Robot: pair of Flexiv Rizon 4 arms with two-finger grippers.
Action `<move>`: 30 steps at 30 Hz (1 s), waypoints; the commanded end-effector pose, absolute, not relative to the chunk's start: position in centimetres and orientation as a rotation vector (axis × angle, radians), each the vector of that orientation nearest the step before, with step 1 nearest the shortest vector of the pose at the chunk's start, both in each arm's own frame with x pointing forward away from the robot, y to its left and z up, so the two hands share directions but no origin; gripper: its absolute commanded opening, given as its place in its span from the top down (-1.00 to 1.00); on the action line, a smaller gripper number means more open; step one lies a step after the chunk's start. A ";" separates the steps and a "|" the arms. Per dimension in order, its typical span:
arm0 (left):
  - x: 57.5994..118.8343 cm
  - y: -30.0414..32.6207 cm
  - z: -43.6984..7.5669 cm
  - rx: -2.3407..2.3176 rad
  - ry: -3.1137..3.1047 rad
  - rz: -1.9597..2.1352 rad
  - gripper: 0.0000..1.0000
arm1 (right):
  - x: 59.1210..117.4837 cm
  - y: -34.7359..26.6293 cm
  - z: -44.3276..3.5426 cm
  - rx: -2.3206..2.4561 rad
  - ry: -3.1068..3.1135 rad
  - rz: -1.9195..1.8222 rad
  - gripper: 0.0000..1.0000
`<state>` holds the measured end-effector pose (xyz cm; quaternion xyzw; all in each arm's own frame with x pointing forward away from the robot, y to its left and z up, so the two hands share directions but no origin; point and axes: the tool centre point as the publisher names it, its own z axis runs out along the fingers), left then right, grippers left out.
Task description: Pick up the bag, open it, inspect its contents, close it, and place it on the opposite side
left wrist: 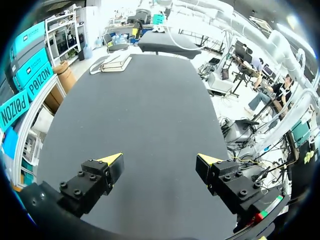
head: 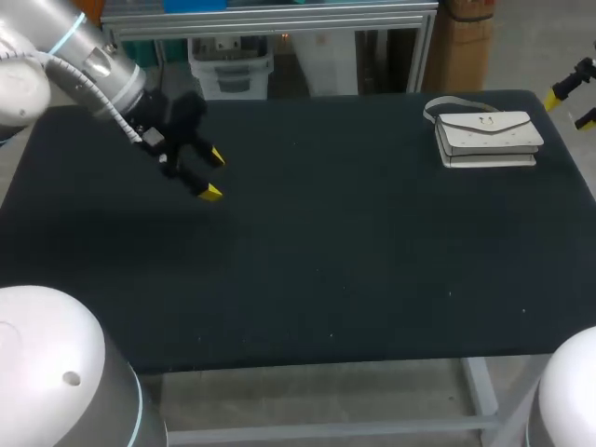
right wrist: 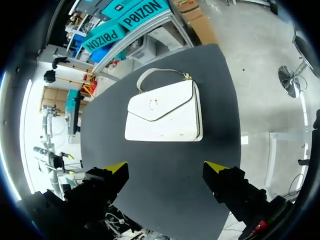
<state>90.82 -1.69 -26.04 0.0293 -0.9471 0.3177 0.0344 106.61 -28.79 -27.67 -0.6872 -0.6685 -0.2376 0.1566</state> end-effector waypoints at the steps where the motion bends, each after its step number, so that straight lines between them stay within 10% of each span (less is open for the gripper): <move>1: 91.5 -2.3 -26.4 0.074 -2.896 0.985 -1.00 | 107.6 -29.7 -29.3 -1.961 -1.878 -0.695 -1.00; 30: 94.3 -2.8 -28.1 0.103 -2.983 1.121 -1.00 | 111.5 -28.9 -35.2 -1.993 -1.713 -0.745 -1.00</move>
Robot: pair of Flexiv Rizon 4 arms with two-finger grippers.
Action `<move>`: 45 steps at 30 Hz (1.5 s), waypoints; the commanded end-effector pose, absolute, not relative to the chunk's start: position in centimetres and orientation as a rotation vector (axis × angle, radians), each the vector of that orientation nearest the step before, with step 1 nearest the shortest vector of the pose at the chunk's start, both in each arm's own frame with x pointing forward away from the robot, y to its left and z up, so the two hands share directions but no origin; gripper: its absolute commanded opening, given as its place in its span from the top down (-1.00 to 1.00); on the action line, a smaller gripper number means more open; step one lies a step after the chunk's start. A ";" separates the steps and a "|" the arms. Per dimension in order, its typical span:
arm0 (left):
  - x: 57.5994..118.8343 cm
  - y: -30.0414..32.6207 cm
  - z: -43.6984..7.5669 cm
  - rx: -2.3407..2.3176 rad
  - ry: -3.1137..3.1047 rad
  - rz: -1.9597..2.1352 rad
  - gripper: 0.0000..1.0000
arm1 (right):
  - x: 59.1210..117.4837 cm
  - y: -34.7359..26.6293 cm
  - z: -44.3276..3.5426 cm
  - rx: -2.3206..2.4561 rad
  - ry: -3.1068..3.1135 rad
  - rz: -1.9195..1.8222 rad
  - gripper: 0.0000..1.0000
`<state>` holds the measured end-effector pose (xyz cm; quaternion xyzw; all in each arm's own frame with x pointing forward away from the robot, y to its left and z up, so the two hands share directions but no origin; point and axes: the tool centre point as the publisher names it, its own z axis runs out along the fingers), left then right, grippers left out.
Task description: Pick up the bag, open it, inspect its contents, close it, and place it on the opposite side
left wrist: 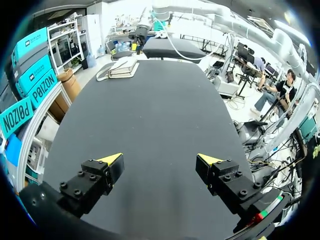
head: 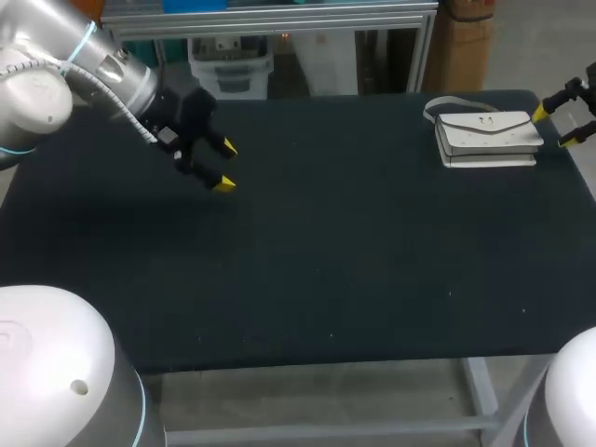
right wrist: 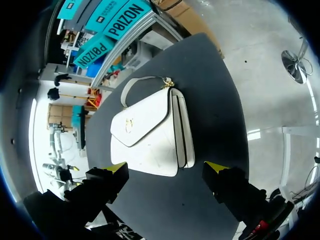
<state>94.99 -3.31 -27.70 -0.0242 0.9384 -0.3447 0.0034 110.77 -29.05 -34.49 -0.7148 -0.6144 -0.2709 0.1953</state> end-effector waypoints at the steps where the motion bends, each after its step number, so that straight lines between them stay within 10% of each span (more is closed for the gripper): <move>1: 94.3 -2.7 -28.1 -0.107 2.886 -1.093 -1.00 | 111.6 -28.8 -35.3 -1.995 -1.712 -0.743 -1.00; 30: 94.3 -1.4 -28.9 -0.157 2.854 -1.098 -1.00 | 114.6 -27.1 -37.3 -2.002 -1.671 -0.762 0.23; 34: 94.4 -1.3 -29.0 -0.161 2.862 -1.099 -1.00 | 114.8 -27.1 -37.7 -2.000 -1.663 -0.761 1.00; 45: 94.4 -1.3 -29.0 -0.161 2.862 -1.099 -1.00 | 114.1 -25.1 -37.5 -1.942 -1.680 -0.796 1.00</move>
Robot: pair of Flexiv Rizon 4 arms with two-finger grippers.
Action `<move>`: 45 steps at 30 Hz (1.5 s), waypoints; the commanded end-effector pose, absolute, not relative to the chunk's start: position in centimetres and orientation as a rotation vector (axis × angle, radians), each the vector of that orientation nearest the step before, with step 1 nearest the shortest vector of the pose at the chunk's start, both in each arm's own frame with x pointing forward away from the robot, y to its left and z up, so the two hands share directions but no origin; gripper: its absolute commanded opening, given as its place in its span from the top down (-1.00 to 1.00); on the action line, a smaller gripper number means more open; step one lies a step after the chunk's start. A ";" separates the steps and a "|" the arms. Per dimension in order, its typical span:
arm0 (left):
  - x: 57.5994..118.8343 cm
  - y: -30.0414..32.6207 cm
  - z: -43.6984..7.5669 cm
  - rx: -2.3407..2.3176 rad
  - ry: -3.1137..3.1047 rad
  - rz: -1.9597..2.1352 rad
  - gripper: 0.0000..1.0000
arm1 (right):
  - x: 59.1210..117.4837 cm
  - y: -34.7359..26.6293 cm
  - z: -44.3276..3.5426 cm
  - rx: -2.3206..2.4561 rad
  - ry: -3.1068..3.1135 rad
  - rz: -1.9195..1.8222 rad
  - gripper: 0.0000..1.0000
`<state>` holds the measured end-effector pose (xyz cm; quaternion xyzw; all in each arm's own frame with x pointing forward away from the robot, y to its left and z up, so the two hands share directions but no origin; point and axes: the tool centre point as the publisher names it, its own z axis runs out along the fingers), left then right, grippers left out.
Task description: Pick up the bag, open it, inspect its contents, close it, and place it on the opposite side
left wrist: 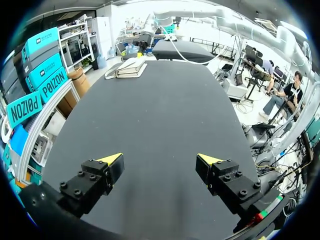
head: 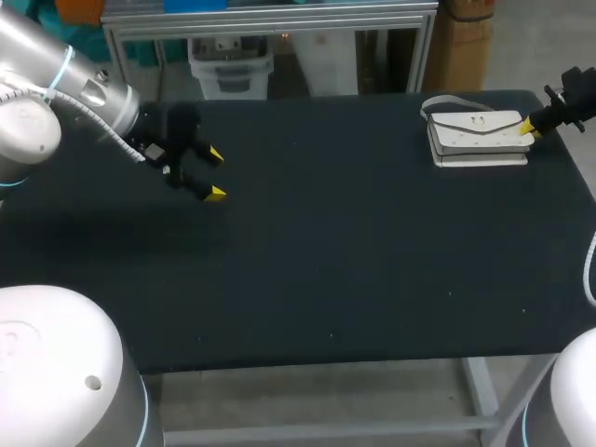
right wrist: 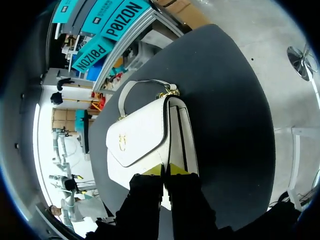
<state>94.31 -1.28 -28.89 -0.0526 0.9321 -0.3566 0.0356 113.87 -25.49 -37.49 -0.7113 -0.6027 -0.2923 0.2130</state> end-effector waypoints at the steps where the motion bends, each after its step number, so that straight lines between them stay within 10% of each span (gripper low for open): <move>1: 94.4 -1.3 -29.0 -0.161 2.862 -1.099 -1.00 | 114.0 -24.9 -37.5 -1.937 -1.685 -0.796 1.00; 45: 94.4 -1.3 -29.0 -0.161 2.862 -1.099 -1.00 | 103.0 -10.8 -36.5 -1.722 -1.750 -0.757 1.00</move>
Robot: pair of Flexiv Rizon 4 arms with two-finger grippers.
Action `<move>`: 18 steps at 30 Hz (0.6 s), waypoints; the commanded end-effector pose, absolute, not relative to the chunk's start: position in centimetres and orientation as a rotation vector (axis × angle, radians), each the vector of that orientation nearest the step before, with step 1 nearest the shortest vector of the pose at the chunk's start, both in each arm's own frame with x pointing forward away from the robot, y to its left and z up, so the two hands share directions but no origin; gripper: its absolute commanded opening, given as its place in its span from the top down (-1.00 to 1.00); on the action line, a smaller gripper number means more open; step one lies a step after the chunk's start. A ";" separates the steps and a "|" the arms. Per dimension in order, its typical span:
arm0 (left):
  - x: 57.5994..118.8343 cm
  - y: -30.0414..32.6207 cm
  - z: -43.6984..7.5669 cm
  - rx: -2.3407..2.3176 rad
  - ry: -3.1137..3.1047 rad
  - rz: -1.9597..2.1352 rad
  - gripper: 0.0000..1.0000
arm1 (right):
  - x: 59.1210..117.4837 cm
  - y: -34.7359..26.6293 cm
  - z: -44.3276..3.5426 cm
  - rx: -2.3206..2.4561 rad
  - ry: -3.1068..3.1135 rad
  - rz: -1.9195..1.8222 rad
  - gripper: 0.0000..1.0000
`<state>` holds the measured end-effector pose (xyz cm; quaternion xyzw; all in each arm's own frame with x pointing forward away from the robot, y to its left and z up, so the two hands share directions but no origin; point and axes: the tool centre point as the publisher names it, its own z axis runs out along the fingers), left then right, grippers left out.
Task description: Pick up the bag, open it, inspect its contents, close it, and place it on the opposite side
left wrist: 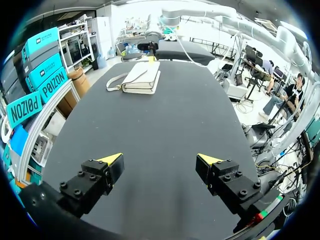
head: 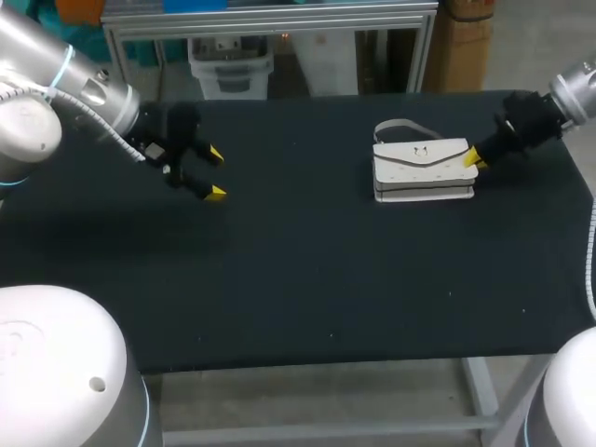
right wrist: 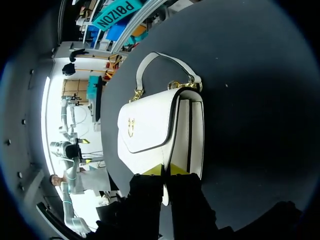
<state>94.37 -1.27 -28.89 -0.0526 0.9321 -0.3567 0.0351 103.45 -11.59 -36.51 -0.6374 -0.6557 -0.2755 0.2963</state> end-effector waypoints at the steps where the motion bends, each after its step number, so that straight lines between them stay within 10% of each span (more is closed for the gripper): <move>1: 94.4 -1.3 -29.0 -0.161 2.862 -1.099 -1.00 | 102.9 -10.6 -36.5 -1.722 -1.751 -0.755 1.00; 18: 94.4 -1.3 -29.0 -0.161 2.862 -1.099 -1.00 | 101.4 -6.3 -36.8 -1.750 -1.709 -0.759 1.00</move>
